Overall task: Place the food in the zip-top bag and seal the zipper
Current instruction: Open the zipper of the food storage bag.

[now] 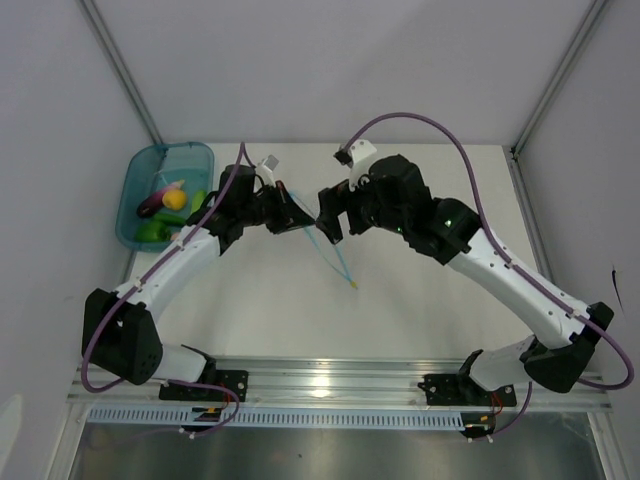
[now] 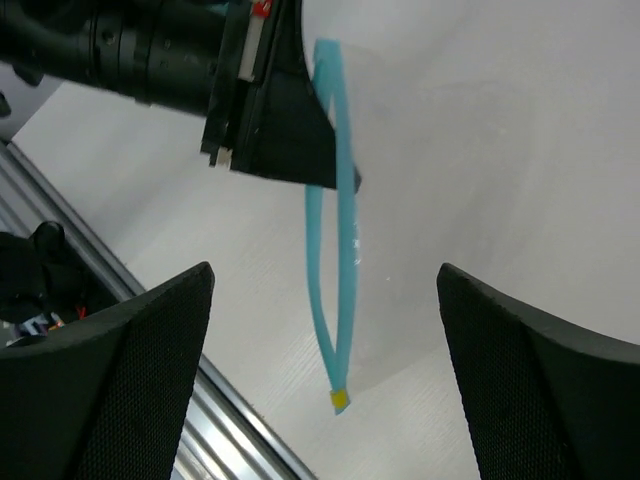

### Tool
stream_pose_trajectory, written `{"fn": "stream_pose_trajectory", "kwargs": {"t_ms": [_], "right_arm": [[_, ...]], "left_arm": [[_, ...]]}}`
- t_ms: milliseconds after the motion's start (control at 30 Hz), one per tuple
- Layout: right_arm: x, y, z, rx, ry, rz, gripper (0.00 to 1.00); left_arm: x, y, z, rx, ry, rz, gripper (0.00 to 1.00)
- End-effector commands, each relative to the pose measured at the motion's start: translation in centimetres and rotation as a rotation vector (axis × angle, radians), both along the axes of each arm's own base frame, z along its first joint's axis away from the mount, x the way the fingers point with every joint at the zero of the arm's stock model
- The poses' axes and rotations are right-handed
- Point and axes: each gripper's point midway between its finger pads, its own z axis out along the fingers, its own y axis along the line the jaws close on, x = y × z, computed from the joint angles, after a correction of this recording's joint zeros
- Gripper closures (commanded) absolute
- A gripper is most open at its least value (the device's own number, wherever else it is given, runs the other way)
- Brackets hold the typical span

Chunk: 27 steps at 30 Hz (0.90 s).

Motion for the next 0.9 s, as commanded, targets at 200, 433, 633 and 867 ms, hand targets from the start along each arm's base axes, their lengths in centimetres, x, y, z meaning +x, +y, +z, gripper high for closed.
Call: {"fn": "stream_pose_trajectory", "kwargs": {"t_ms": [200,433,633,867], "right_arm": [[2.4,0.6,-1.7,-0.176,0.003,-0.085,0.21],[2.1,2.2,-5.7,-0.332,-0.024,-0.123,0.38],[3.2,1.3,-8.6,-0.453,-0.052,-0.19,0.46],[4.7,0.0,-10.5,-0.516,-0.075,-0.266,0.61]], "left_arm": [[-0.6,0.0,2.4,-0.009,-0.064,-0.031,0.99],[-0.8,-0.1,2.6,-0.013,-0.066,-0.044,0.99],[-1.0,-0.1,2.6,-0.009,-0.065,-0.056,0.99],[-1.3,-0.1,2.8,-0.008,-0.079,-0.076,0.99]]}}
